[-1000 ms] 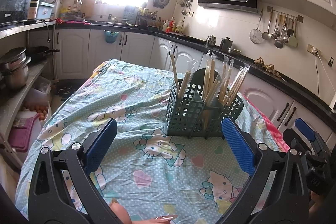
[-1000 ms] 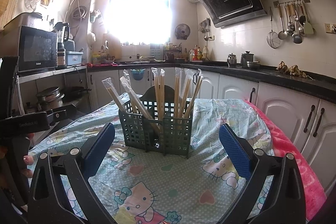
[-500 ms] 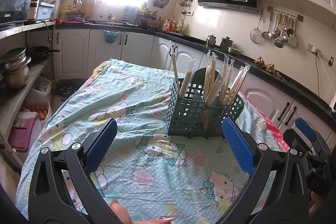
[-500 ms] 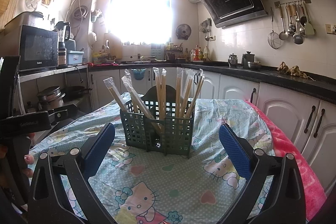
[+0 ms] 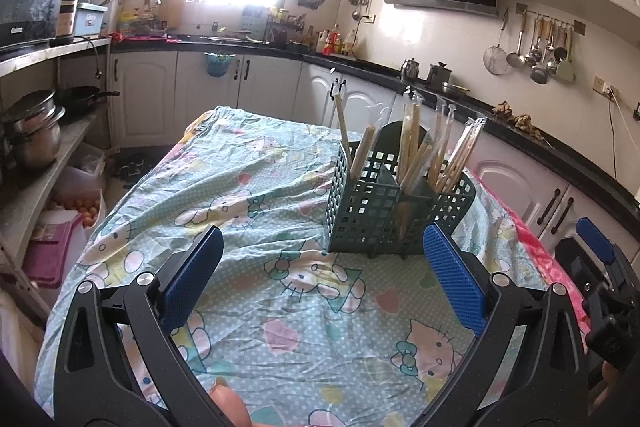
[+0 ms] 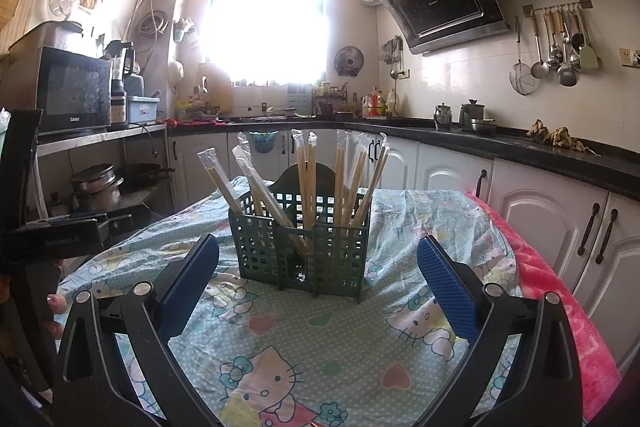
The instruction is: Organize utensils
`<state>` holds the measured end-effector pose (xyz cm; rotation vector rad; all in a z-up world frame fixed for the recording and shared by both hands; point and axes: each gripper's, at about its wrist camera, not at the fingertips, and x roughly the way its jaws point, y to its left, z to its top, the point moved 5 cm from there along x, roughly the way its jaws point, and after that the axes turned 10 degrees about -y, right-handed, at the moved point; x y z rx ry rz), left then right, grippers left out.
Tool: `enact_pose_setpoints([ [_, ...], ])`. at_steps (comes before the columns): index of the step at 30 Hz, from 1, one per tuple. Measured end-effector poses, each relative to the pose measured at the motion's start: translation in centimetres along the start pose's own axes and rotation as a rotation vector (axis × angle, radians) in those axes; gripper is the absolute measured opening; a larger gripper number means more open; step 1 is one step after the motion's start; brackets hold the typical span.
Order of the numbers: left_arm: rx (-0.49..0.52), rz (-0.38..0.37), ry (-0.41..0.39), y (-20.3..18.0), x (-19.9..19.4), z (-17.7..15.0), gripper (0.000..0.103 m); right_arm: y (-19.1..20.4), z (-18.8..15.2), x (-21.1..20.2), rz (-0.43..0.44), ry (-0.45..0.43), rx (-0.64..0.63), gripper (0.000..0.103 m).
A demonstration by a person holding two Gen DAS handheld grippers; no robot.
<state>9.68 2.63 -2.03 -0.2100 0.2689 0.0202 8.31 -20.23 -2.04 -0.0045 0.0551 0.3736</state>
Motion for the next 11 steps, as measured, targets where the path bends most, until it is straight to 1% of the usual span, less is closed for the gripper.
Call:
enact_pose_setpoints([
  [4,-0.037,0.025,0.036,1.9,1.2,0.7,0.092,-1.1,0.2,0.2,-0.024,0.004,0.018,0.097],
  [6,-0.043,0.059,0.052,3.4,2.0,1.2,0.092,-2.4,0.3,0.6,-0.046,0.021,0.044,0.097],
  [8,-0.056,0.106,0.080,5.4,3.4,1.8,0.092,-4.8,0.5,1.5,-0.100,0.045,0.085,0.097],
  [9,-0.060,0.119,0.099,6.1,4.0,1.8,0.092,-6.0,0.4,2.1,-0.127,0.068,0.095,0.097],
  [11,-0.071,0.151,0.177,8.1,6.3,1.4,0.092,-9.0,-0.6,4.3,-0.194,0.194,0.092,0.097],
])
